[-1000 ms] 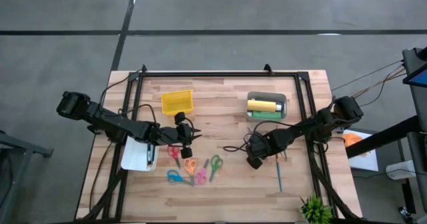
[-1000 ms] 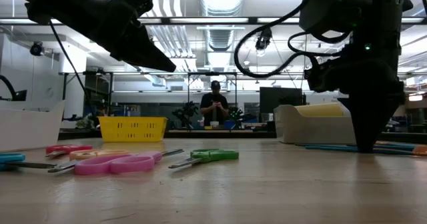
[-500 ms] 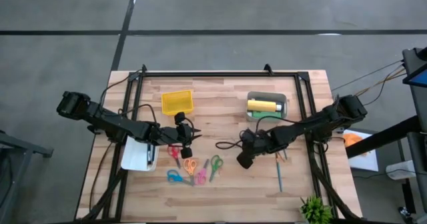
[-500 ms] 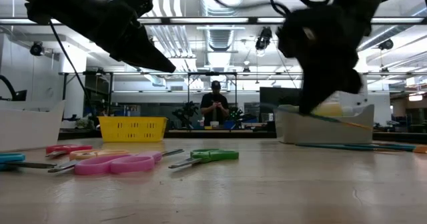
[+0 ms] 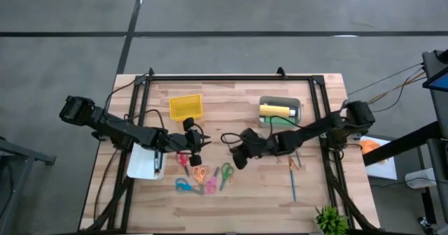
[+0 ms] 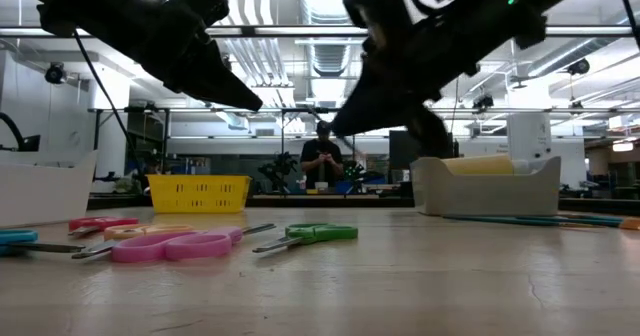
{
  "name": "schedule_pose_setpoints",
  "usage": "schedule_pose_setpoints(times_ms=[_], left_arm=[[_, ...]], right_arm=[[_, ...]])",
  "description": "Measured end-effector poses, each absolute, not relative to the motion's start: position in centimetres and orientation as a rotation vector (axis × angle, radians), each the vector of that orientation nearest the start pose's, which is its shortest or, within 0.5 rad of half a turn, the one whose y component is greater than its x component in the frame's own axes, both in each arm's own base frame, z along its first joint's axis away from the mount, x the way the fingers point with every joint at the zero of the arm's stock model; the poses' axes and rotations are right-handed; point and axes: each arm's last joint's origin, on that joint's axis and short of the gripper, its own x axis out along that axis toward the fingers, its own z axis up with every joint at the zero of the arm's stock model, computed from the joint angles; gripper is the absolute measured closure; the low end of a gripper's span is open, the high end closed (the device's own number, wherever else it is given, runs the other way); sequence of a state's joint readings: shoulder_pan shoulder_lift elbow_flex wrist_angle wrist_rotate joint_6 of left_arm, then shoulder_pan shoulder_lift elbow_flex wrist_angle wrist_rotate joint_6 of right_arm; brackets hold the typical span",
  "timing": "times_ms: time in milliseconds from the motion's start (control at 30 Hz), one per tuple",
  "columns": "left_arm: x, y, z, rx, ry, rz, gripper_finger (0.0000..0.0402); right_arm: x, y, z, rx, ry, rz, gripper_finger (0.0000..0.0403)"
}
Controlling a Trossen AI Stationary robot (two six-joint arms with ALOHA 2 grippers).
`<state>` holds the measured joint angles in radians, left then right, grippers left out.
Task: Pick & Place Paint Supplies
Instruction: Put the blue paintbrush into the white bin
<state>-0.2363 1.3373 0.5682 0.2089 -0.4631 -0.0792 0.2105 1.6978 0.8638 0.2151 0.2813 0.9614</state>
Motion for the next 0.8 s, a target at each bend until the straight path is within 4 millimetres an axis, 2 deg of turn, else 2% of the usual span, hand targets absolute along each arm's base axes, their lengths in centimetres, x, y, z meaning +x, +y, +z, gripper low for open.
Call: schedule_pose_setpoints(times_ms=[233, 400, 600, 800], left_arm=[[25.2, -4.7, 18.3, 0.116, 0.520, 0.241, 0.0315], [25.2, -4.7, 18.3, 0.117, 0.522, 0.241, 0.0315], [25.2, -4.7, 18.3, 0.118, 0.523, 0.242, 0.0315], [25.1, -4.7, 18.2, 0.120, 0.530, 0.241, 0.0315]], right_arm=[[35.6, 6.1, 15.2, 0.767, 0.347, -0.314, 0.0385], [37.0, 5.5, 13.7, 0.908, 0.206, -0.311, 0.0385], [38.1, 4.8, 11.1, 1.096, 0.261, -0.352, 0.0385], [38.8, 4.4, 10.6, 1.170, 0.306, -0.318, 0.0385]])
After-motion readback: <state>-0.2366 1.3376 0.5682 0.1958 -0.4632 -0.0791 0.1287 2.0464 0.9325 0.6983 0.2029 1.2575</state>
